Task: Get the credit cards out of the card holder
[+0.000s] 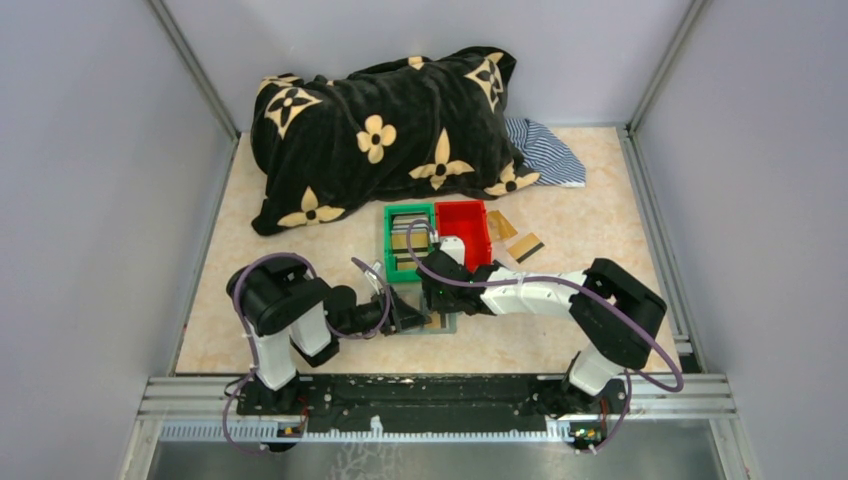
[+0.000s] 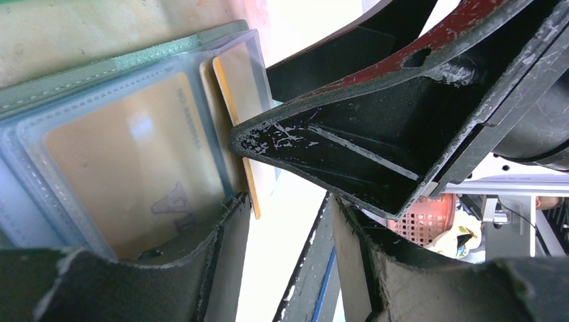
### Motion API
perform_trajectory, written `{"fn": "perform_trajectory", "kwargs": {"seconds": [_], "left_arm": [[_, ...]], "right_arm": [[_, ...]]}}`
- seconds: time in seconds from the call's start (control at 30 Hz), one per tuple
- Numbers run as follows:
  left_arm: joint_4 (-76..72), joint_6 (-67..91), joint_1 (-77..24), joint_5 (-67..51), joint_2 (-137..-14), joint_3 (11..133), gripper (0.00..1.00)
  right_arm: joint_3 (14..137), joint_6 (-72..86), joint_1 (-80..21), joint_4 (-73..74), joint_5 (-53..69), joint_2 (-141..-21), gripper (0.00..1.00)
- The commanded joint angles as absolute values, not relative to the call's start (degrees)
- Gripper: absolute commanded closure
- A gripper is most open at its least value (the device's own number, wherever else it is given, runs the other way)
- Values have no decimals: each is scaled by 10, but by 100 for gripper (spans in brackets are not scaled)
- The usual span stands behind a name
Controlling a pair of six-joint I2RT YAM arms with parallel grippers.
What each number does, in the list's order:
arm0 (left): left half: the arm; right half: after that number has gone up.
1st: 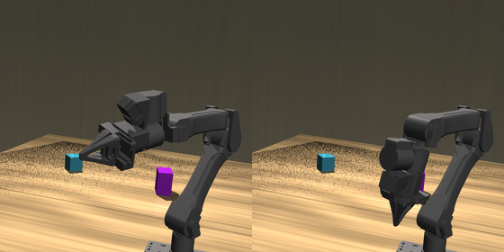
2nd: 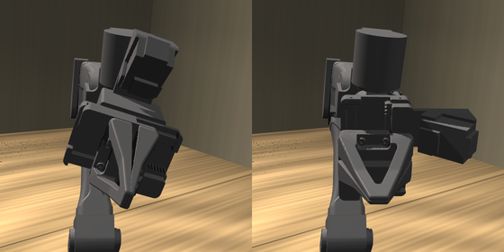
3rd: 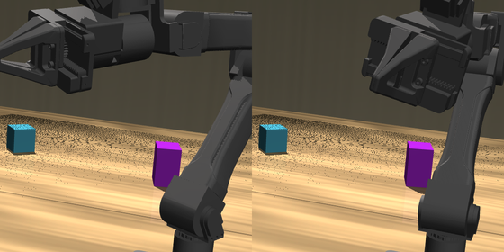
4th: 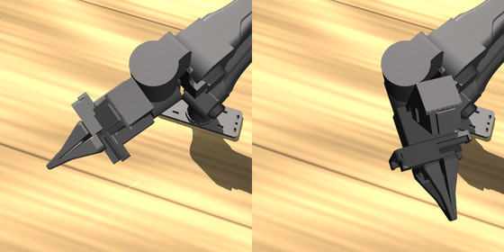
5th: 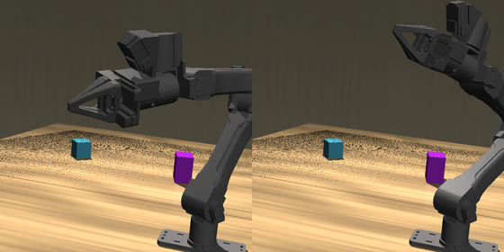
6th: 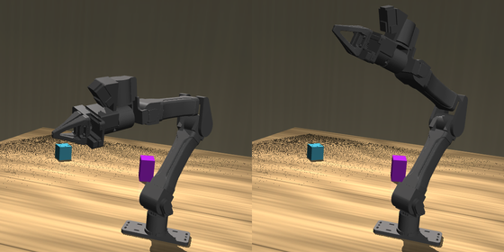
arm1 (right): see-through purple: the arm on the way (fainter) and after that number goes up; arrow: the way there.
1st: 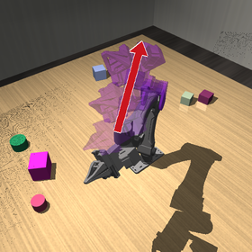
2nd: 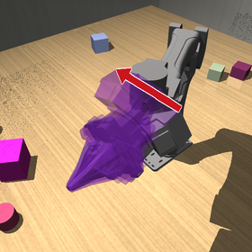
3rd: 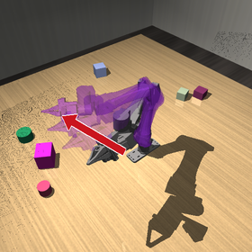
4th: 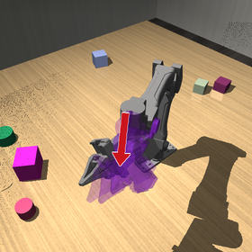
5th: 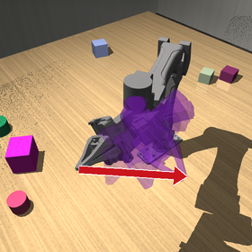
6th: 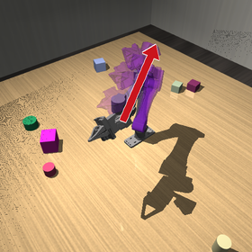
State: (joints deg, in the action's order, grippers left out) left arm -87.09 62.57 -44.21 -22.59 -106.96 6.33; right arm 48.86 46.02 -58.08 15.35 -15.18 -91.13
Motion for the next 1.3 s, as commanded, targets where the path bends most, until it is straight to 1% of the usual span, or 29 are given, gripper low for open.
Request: {"fn": "perform_trajectory", "kwargs": {"seconds": [0.0, 0.13, 0.2, 0.27, 0.37, 0.5, 0.57, 0.67, 0.73, 0.87, 0.93, 1.03, 1.07, 1.2, 1.23, 1.27], "left_arm": [[-930, 629, -438, -224, -1079, 64, 45], [-928, 632, -438, -232, -1083, 76, 45], [-930, 634, -438, -234, -1089, 81, 47], [-937, 638, -438, -234, -1097, 81, 52], [-950, 645, -438, -232, -1110, 80, 65], [-971, 654, -435, -234, -1130, 79, 70], [-983, 658, -434, -235, -1136, 77, 78], [-989, 661, -431, -236, -1142, 76, 85], [-997, 664, -429, -237, -1147, 75, 91], [-1009, 668, -427, -237, -1150, 68, 94], [-1012, 667, -426, -236, -1149, 63, 100], [-1014, 668, -425, -237, -1150, 61, 100], [-1017, 669, -424, -237, -1154, 61, 100], [-1025, 675, -424, -243, -1167, 67, 100], [-1025, 675, -423, -243, -1167, 65, 100], [-1025, 675, -423, -243, -1166, 66, 100]], "right_arm": [[507, 458, -591, 132, -139, -917, 100], [509, 458, -592, 132, -138, -918, 100], [510, 457, -592, 132, -137, -918, 100], [511, 457, -593, 133, -138, -917, 100], [511, 457, -593, 131, -138, -918, 100], [511, 456, -594, 131, -137, -917, 100], [511, 455, -593, 131, -137, -918, 100], [511, 455, -594, 132, -138, -918, 100], [511, 455, -594, 132, -137, -917, 100], [511, 456, -593, 134, -139, -918, 100], [511, 456, -594, 134, -140, -918, 100], [510, 456, -593, 134, -139, -920, 100], [509, 456, -593, 133, -139, -920, 95], [502, 459, -594, 139, -166, -895, 66], [499, 458, -593, 142, -175, -884, 60], [497, 457, -593, 148, -181, -875, 57]]}}
